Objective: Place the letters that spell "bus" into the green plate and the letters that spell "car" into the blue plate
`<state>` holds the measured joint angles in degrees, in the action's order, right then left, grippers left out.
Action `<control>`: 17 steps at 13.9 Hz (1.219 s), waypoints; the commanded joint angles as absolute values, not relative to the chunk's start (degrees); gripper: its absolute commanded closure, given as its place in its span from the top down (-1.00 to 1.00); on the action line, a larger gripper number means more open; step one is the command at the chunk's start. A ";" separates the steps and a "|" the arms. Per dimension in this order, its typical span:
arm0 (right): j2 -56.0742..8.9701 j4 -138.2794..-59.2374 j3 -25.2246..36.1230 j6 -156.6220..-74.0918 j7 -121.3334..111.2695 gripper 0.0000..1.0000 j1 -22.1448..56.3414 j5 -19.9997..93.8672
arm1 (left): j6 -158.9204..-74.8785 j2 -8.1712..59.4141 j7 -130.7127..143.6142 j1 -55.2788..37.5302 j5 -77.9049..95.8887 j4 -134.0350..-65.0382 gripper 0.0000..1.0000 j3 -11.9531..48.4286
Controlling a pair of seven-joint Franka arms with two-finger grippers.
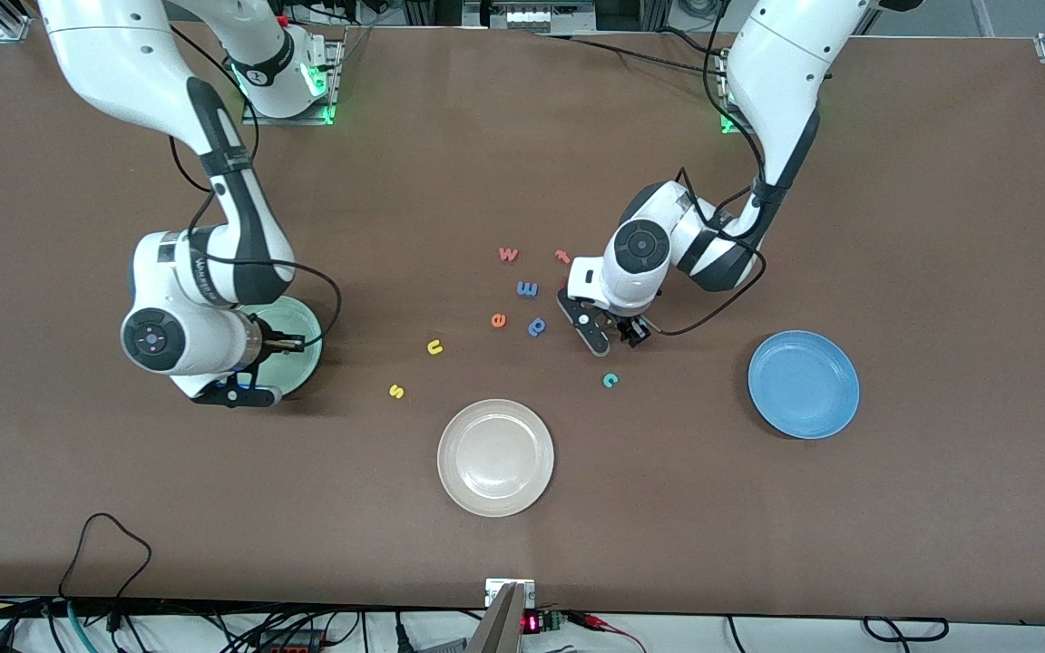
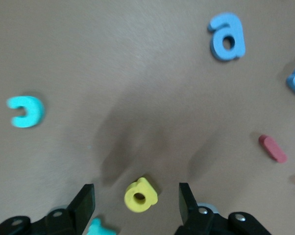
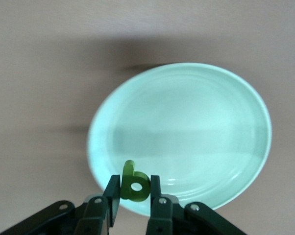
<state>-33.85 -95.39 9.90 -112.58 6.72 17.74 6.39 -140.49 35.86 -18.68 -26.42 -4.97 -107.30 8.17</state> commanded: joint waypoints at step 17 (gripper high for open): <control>-37.79 -92.46 7.56 -122.68 11.69 0.15 24.07 8.70 | -110.84 30.41 -21.88 -13.31 -10.71 -94.66 -0.80 6.33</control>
<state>-34.94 -94.28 7.36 -121.30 9.52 21.89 7.87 -114.71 30.17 -20.87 -19.81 -8.40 -96.38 5.92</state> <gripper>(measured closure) 0.203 0.687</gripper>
